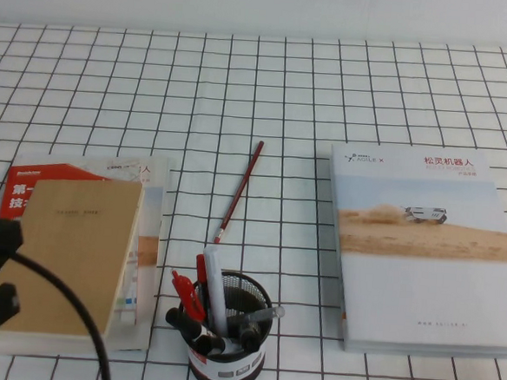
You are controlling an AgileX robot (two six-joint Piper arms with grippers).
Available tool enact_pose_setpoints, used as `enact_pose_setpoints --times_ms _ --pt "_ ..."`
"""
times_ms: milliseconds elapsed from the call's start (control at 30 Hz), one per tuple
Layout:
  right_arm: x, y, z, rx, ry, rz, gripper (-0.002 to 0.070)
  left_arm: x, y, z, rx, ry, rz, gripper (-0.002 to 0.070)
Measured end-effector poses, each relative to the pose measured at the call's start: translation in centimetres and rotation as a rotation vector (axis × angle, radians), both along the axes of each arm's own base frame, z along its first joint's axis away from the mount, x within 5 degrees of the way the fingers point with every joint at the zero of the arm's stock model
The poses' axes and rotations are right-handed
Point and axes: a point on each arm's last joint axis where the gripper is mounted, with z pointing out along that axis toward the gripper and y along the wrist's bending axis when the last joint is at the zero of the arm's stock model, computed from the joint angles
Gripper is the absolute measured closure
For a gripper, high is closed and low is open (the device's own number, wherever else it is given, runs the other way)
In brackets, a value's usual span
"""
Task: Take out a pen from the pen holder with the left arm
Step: 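Take a marker out of the pen holder and lay it on the table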
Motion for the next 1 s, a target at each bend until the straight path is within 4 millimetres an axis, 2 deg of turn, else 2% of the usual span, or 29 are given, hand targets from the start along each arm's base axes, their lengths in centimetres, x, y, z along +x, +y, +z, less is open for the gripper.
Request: enact_pose_setpoints --times_ms 100,267,433,567,767,1000 --pt "0.0 0.0 0.0 0.0 0.0 0.0 0.0692 1.6 -0.7 0.4 -0.03 -0.019 -0.079 0.0677" --pt "0.0 0.0 0.0 0.0 0.0 0.0 0.0691 3.6 -1.6 0.0 -0.08 -0.029 -0.161 0.0677" --pt "0.0 0.0 0.0 0.0 0.0 0.0 0.0691 5.0 -2.4 -0.5 -0.095 0.01 -0.226 0.0677" --pt "0.0 0.0 0.0 0.0 0.0 0.0 0.0691 6.0 -3.9 -0.8 -0.082 0.027 -0.295 0.0677" --pt "0.0 0.0 0.0 0.0 0.0 0.0 0.0691 6.7 -7.1 -1.5 -0.051 0.056 -0.416 0.0677" --pt "0.0 0.0 0.0 0.0 0.0 0.0 0.0691 6.5 -9.4 -2.5 -0.018 0.081 -0.477 0.0677"
